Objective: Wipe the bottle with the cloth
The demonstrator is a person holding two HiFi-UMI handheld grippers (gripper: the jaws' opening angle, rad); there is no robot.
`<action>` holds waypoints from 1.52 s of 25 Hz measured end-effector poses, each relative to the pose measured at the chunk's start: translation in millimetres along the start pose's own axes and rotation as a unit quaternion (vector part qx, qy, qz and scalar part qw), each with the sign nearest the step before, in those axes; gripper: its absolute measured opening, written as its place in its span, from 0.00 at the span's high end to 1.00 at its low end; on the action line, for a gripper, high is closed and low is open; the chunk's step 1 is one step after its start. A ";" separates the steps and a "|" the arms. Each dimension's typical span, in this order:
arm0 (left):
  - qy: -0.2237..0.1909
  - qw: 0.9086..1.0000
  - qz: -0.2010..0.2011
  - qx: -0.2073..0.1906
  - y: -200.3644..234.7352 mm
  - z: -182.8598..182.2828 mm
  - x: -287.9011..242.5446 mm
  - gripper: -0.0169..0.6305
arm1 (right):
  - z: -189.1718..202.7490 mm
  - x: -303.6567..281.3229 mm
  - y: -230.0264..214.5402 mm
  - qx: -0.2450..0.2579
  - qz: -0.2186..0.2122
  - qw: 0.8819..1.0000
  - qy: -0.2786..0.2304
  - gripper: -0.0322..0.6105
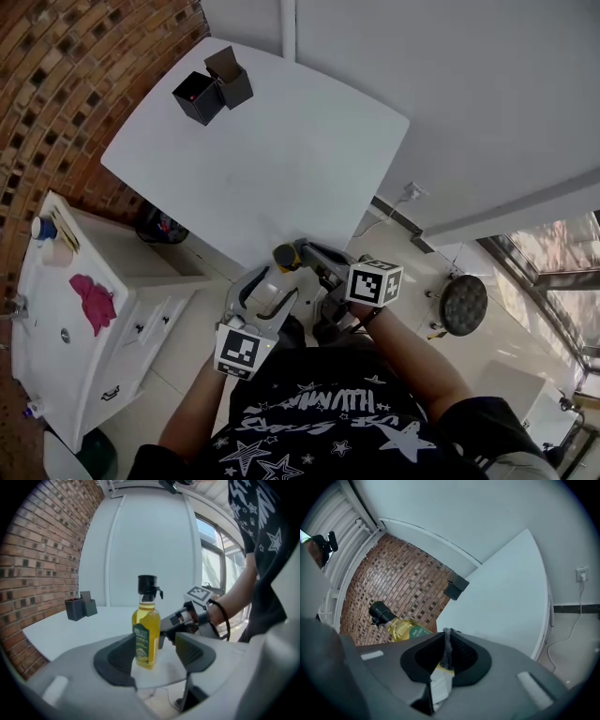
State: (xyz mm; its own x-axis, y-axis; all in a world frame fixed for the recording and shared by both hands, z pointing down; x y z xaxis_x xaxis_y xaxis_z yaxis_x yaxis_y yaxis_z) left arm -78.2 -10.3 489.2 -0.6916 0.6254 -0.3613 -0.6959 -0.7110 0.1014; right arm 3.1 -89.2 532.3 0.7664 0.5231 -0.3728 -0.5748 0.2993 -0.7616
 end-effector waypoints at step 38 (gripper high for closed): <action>0.037 0.904 -0.403 0.137 29.4 -6.6 -41.6 0.59 | -29.9 38.5 -32.7 0.056 -0.012 0.998 0.021 0.89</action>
State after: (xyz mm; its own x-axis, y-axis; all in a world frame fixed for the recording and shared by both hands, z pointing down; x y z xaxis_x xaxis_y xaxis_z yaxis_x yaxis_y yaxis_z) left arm -68.6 -59.3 501.1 0.0694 0.8746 -0.4799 -0.9969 0.0792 0.0001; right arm 60.0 -102.7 527.0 0.7906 0.4808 -0.3792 -0.5826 0.4001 -0.7075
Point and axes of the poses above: the fingertips, and each gripper's own axes: x backward along the fingers, y to its left, z out of its underside, the point moved 3 cm from there along x, backward along the fingers, and after that the axes turned 8 degrees about z, right-handed, at the moved point
